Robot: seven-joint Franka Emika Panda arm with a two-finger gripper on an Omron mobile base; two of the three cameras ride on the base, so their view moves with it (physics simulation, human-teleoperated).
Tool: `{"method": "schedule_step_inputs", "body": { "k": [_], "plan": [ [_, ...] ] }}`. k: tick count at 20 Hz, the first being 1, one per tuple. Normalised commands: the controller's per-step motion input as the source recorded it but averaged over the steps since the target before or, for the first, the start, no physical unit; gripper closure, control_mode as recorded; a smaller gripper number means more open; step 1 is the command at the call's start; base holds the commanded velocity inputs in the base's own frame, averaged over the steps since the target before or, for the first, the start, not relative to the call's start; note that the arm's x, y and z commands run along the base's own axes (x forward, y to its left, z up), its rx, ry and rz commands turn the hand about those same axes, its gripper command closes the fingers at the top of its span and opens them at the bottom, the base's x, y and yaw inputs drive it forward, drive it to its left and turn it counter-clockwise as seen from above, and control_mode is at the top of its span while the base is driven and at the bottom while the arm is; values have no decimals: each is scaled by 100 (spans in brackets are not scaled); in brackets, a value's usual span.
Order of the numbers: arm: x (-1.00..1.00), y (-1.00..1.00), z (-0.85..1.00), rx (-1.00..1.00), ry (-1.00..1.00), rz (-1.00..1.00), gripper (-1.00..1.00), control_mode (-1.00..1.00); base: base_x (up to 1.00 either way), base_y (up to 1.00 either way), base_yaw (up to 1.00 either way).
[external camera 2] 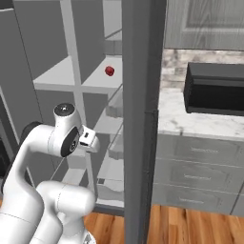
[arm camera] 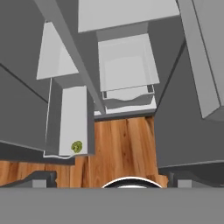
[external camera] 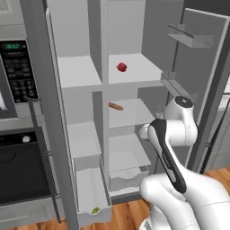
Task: Take the bell pepper and broccoli from the fridge shelf and place them in the freezer drawer to begin freezing them.
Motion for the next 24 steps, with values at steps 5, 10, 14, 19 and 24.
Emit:
{"method": "schedule_step_inputs", "body": {
  "k": [5, 10, 14, 19, 24],
  "plan": [
    [0, 0, 0, 0, 0, 0, -100, 100, 58, -19, 1],
    [0, 0, 0, 0, 0, 0, -100, 100, 3, -46, 9],
    [0, 0, 0, 0, 0, 0, -100, 100, -63, 15, 1],
    [0, 0, 0, 0, 0, 0, -100, 100, 38, 30, 0],
    [0, 0, 0, 0, 0, 0, -100, 100, 92, 4, 0]
  ]
}}
